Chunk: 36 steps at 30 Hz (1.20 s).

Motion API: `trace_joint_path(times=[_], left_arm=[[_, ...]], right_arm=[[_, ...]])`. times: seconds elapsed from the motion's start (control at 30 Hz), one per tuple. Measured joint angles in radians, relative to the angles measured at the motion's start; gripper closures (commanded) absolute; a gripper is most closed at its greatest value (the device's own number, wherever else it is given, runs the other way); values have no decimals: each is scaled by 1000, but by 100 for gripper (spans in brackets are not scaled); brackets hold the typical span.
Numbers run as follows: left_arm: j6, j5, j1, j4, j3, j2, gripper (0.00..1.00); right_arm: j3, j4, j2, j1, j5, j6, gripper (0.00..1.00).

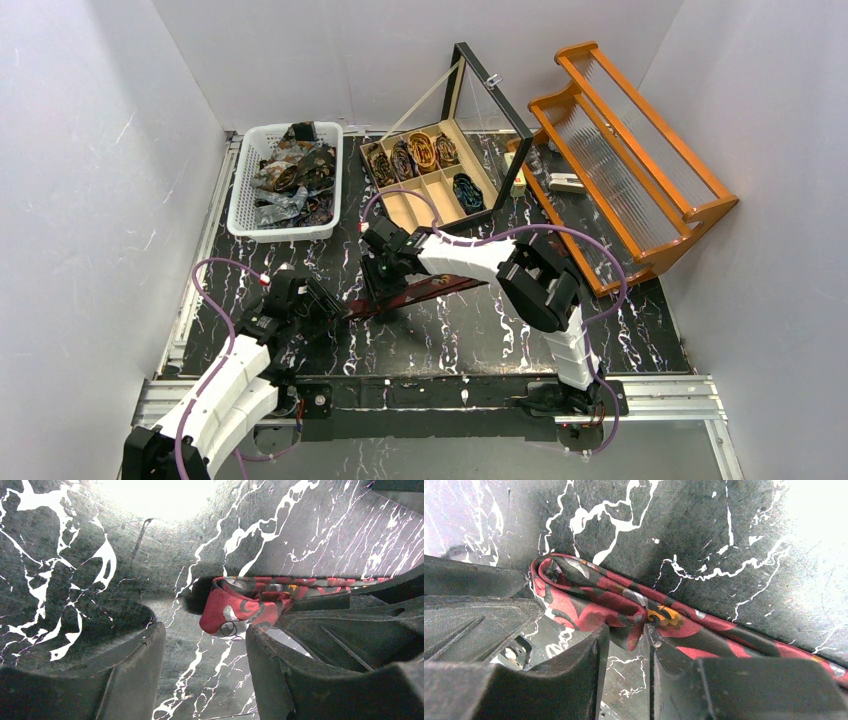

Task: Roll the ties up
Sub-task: Roll the tie at the center of the board.

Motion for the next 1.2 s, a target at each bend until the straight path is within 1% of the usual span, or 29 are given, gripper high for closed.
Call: trace_joint_path(times=[0.13,0.37,0.8,0.97,1.03,1.1,1.2], left_arm=[[0,0,0,0,0,0,43],[-3,-2,0,0,0,-3,44],[-13,-2,0,2,-2,-13,44],[-18,-2,0,2,-6,-14,44],[-18,-2,0,2,-6,-14,44],[-18,-2,0,2,-6,-14,44],[-18,-2,0,7,-10,-14,44]], right_arm=[[0,0,0,-2,3,-13,58],[27,-18,11,-8,-18,-34,63],[26,20,10,-11,-27,-33,63],[26,19,10,-13,-22,-35,59],[26,15,11,-13,-18,-35,53],[26,8,11,-14,-16,-35,49],[26,4,11,-15,-12,-37,52]])
